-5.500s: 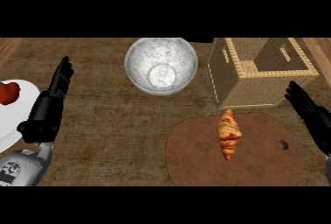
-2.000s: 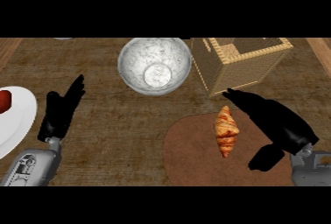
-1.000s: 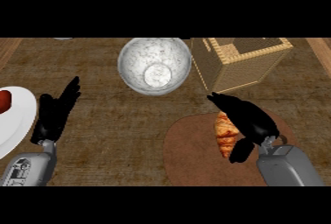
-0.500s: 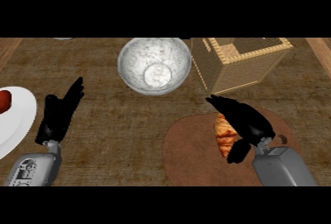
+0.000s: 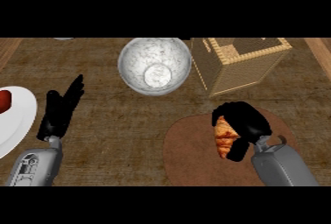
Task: Pick the croissant from the cutting board and place it in the basket
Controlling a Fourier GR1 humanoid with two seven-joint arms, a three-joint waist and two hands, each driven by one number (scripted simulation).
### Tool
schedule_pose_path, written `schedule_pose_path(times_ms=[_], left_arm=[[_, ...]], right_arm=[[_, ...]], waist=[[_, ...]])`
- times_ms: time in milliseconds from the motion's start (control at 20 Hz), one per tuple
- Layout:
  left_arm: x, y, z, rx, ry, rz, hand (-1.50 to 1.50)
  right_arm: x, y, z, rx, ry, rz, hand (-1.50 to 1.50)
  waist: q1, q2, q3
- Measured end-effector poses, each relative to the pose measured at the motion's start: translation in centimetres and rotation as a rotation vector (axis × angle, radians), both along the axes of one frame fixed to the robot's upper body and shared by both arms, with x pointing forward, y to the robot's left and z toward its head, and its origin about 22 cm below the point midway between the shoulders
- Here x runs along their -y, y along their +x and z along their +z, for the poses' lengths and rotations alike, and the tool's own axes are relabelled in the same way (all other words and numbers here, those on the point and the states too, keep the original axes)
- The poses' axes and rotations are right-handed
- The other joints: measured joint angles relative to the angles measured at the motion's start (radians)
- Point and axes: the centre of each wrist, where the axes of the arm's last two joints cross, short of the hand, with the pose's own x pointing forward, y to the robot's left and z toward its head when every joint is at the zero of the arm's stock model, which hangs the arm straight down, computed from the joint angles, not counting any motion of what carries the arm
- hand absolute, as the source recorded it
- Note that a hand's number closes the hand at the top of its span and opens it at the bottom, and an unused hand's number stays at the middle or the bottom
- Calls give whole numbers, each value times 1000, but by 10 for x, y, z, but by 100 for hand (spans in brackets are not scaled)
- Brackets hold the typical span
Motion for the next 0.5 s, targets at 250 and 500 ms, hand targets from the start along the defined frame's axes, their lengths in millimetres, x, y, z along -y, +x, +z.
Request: schedule_pose_path(times_ms=[250, 500], left_arm=[[5, 2, 1, 6, 1, -15, 0], [17, 8, 4, 10, -1, -70, 0]], right_arm=[[-42, 9, 2, 48, -86, 7, 150], [-105, 26, 11, 68, -199, -94, 150]], waist=[[6, -2, -5], [67, 13, -4]])
